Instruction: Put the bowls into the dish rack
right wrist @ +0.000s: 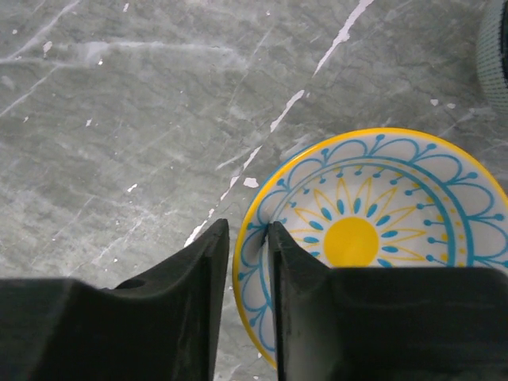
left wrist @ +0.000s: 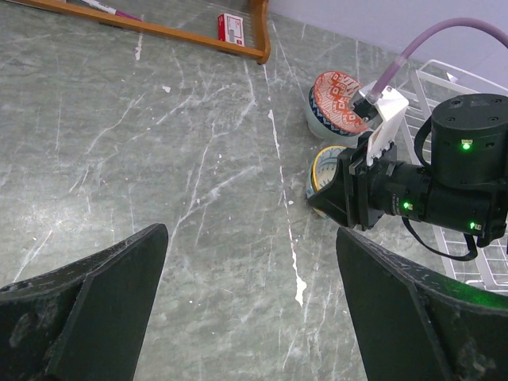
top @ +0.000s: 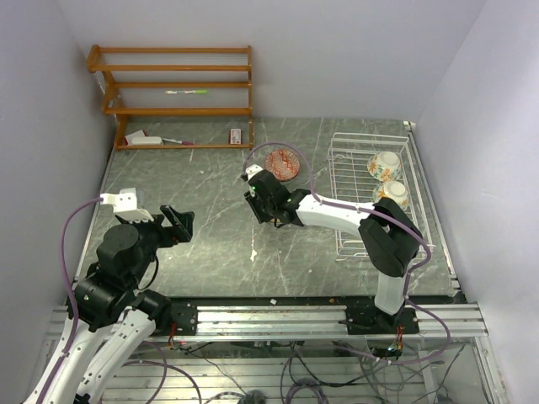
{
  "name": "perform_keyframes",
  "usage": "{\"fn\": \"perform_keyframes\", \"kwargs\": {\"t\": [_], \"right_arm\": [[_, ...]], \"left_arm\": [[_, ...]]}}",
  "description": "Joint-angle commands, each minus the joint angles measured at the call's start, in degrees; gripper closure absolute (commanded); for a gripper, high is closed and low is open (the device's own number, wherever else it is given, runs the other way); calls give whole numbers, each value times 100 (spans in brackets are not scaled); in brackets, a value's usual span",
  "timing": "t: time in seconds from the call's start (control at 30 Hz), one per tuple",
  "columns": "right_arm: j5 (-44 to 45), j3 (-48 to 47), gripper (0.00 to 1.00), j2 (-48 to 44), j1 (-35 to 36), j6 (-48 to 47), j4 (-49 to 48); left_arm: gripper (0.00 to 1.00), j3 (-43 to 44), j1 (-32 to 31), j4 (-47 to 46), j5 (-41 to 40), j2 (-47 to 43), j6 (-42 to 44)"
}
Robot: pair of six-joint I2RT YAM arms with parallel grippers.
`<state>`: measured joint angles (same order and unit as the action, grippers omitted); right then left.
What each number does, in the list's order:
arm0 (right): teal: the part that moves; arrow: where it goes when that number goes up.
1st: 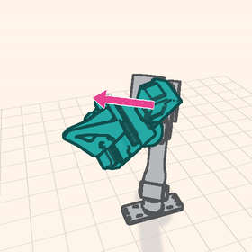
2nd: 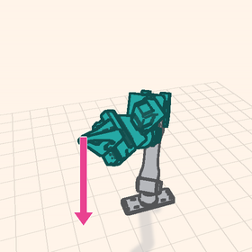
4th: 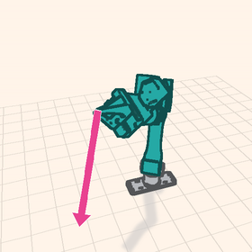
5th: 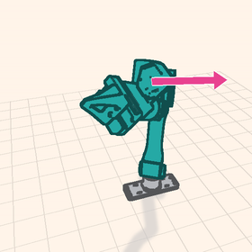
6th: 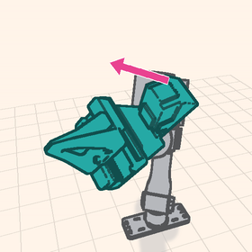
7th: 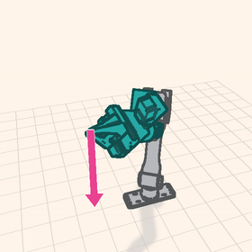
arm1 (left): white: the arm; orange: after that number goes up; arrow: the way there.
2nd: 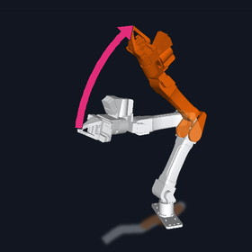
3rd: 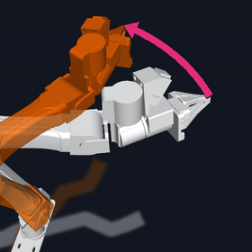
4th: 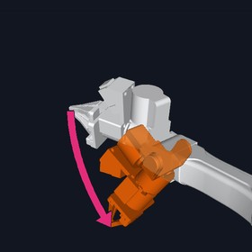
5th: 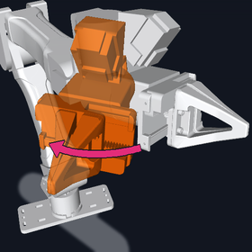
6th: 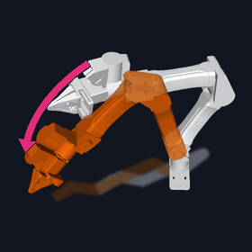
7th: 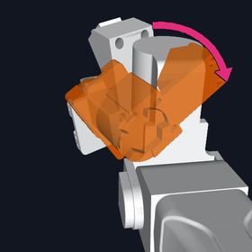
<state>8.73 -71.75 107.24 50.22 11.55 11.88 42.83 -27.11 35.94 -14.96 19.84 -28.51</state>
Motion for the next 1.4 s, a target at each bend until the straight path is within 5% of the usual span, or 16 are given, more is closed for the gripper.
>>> {"fn": "perform_keyframes", "kwargs": {"t": [0.0,0.33,1.37], "right_arm": [[-3,-176,77,-62,6,18,16],[21,-164,92,-415,6,79,61],[-919,-33,87,-925,35,138,242]], "left_arm": [[2,138,-19,-26,-77,18,7],[2,138,-22,-35,-68,7,4],[2,125,-25,-26,-94,-34,-9]]}}
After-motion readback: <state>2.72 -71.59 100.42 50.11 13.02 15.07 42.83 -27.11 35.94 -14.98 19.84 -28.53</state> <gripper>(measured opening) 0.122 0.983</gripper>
